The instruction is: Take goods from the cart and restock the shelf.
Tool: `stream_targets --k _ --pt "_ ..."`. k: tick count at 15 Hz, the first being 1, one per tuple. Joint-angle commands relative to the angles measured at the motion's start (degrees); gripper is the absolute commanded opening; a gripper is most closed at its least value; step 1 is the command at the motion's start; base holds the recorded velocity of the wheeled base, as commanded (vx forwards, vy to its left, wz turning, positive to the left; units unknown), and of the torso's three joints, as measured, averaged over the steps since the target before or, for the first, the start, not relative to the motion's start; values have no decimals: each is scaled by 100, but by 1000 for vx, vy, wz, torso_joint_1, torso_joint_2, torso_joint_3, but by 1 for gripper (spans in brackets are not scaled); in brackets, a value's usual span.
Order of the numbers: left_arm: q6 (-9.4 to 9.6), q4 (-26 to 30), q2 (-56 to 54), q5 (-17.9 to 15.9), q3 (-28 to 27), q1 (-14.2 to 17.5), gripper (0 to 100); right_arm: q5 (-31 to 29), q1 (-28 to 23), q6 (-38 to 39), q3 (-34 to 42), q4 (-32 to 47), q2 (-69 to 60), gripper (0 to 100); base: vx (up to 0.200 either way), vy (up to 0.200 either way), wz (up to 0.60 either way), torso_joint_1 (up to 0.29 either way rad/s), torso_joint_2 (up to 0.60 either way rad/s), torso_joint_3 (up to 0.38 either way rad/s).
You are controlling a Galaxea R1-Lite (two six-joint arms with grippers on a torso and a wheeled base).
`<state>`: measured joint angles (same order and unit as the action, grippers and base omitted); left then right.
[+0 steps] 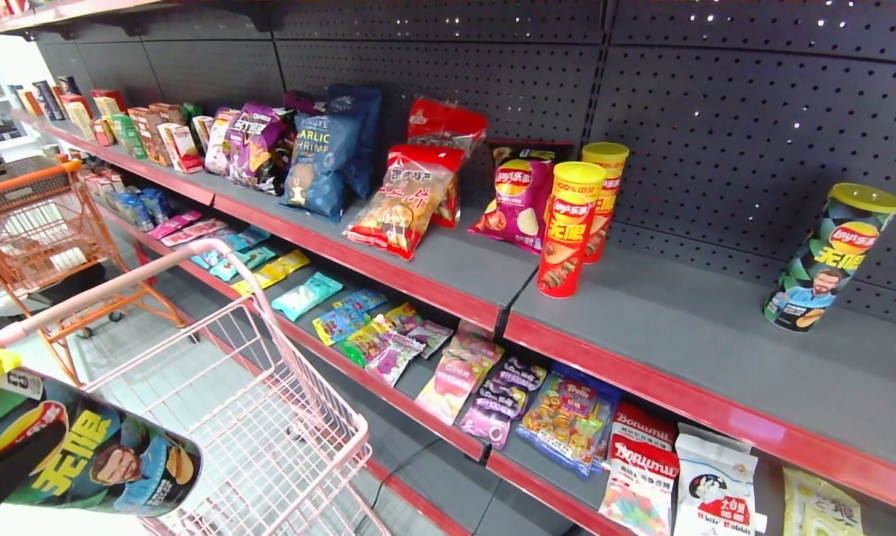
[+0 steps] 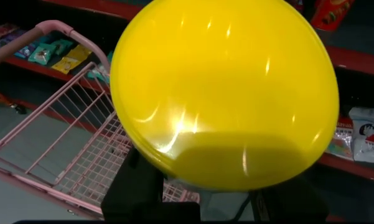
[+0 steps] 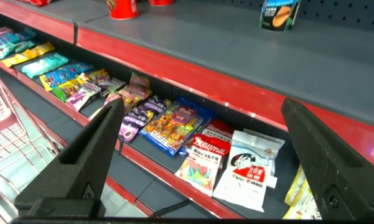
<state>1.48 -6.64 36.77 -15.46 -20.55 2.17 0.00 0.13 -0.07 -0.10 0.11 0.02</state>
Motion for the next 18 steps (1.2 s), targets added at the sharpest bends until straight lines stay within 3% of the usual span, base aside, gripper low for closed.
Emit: stream_targets --k 1,9,18 --pt "2 -4 6 -1 -10 3 0 0 4 -1 1 -2 -2 100 0 0 0 163 -364 -198" --pt "2 -4 -3 -1 -1 3 0 0 4 7 1 -2 -2 100 0 0 0 155 -344 -184" --pt "-16 -4 32 -159 -72 3 0 0 4 16 1 -2 -2 100 0 0 0 0 0 0"
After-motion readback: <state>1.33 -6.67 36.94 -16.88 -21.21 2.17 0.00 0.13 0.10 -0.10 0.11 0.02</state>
